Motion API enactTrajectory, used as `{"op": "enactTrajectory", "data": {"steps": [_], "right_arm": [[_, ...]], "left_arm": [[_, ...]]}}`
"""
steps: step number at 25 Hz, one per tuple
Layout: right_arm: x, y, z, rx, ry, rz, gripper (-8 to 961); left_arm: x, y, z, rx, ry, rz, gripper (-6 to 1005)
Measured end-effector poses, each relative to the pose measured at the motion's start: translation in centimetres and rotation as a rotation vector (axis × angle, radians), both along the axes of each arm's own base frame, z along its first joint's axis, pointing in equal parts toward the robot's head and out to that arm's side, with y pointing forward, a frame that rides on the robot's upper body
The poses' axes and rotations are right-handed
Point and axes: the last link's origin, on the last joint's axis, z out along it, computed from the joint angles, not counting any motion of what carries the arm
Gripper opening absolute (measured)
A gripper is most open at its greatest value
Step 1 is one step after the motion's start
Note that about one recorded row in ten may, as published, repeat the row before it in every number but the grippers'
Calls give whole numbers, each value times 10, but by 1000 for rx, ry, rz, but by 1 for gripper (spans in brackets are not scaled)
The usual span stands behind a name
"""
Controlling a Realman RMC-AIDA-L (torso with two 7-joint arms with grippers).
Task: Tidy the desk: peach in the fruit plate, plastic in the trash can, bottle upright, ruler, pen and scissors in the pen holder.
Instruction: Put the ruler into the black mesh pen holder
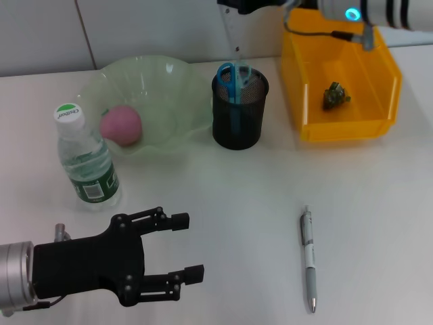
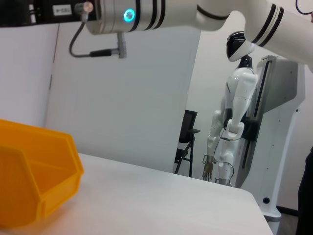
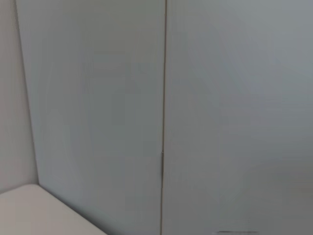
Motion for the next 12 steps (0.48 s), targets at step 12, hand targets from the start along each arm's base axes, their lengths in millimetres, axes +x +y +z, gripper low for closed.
{"op": "enactTrajectory", "data": {"steps": [12], "right_arm": [[17, 6, -24, 18, 26, -35, 380]], "left_arm": [[1, -1, 0, 0, -3, -6, 812]]}}
